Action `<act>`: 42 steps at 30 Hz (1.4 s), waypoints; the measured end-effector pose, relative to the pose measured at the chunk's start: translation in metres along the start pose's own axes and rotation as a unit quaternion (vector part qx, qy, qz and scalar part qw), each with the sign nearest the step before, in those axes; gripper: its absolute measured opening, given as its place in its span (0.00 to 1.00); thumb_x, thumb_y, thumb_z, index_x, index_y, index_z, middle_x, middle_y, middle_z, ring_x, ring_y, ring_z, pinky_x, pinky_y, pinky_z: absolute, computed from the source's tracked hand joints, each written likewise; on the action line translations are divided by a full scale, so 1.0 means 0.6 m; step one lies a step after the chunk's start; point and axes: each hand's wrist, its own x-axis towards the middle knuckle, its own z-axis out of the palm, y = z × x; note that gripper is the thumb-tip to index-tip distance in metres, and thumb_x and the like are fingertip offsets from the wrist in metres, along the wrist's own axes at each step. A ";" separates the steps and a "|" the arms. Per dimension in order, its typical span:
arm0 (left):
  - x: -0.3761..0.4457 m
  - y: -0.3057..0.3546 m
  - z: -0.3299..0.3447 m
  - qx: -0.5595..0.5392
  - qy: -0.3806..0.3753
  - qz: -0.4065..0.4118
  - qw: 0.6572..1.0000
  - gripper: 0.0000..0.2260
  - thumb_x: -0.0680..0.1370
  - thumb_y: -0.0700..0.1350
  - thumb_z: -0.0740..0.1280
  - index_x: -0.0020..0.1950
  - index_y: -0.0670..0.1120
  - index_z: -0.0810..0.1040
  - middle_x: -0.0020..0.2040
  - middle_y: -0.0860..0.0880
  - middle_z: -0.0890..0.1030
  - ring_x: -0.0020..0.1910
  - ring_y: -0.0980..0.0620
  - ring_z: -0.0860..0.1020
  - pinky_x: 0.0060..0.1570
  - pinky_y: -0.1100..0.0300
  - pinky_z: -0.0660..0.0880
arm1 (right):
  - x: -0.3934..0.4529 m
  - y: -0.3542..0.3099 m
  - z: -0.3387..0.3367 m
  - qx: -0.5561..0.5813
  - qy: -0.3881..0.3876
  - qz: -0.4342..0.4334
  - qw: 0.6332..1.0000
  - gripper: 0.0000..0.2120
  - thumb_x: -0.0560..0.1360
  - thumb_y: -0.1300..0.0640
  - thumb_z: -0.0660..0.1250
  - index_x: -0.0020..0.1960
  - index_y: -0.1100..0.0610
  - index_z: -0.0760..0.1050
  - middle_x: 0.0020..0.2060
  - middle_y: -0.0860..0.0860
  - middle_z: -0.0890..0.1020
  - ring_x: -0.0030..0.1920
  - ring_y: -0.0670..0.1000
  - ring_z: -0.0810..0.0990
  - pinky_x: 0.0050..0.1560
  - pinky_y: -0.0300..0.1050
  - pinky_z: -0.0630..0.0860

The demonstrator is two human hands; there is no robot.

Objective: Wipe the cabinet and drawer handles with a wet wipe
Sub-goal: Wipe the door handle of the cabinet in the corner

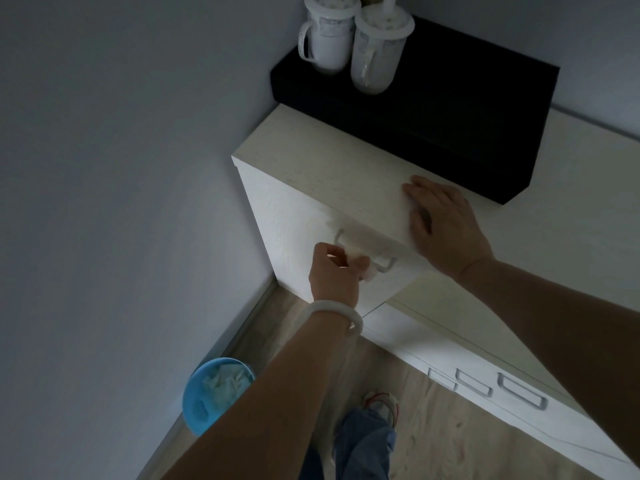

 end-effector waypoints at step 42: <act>-0.043 -0.003 0.011 -0.047 -0.024 -0.065 0.996 0.09 0.72 0.39 0.74 0.45 0.42 0.74 0.41 0.46 0.82 0.39 0.50 0.83 0.51 0.50 0.81 | 0.004 -0.008 -0.009 0.013 -0.006 -0.003 1.000 0.21 0.79 0.56 0.57 0.72 0.55 0.67 0.72 0.51 0.67 0.70 0.52 0.64 0.71 0.48 0.58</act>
